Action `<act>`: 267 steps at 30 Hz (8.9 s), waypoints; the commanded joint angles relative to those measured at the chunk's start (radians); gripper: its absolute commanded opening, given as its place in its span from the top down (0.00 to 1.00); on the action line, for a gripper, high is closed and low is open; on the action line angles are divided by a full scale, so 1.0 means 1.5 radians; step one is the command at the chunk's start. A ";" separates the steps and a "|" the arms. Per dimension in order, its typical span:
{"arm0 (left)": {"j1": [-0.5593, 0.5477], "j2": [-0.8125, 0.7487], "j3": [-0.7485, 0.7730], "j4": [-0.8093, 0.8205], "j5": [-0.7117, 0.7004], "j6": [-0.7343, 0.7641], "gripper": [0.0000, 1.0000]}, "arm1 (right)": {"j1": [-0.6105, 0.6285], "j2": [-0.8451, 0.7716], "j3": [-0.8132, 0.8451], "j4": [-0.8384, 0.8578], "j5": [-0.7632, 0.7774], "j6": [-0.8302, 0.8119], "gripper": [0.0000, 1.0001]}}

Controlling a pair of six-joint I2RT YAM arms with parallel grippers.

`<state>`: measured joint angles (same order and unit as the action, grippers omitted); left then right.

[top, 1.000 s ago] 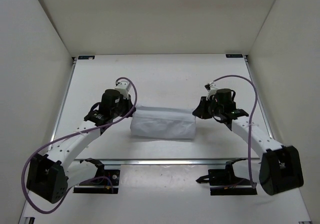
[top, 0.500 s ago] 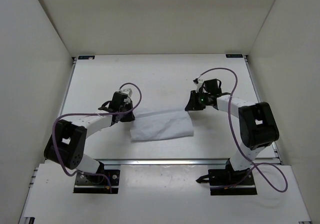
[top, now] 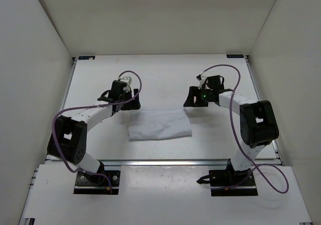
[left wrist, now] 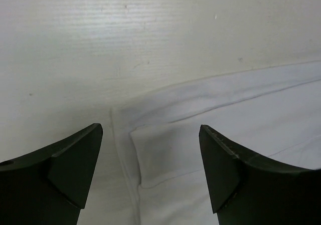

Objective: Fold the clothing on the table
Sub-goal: Fold the skirt

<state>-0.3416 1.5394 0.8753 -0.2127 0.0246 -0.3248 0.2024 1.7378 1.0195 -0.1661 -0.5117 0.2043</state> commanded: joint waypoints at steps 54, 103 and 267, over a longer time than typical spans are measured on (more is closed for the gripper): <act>-0.071 -0.133 -0.082 -0.096 0.021 0.004 0.74 | 0.050 -0.096 -0.140 -0.055 0.024 0.029 0.38; -0.139 0.161 0.019 -0.047 0.103 -0.039 1.00 | 0.072 -0.020 0.218 -0.316 0.265 -0.066 1.00; -0.074 0.042 0.029 0.028 0.336 -0.243 1.00 | 0.152 0.216 0.642 -0.507 0.231 -0.125 1.00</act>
<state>-0.5213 1.7802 0.9691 -0.1761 0.4953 -0.6552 0.4191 2.0415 1.9209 -0.9539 -0.1478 0.0223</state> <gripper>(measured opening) 0.015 0.100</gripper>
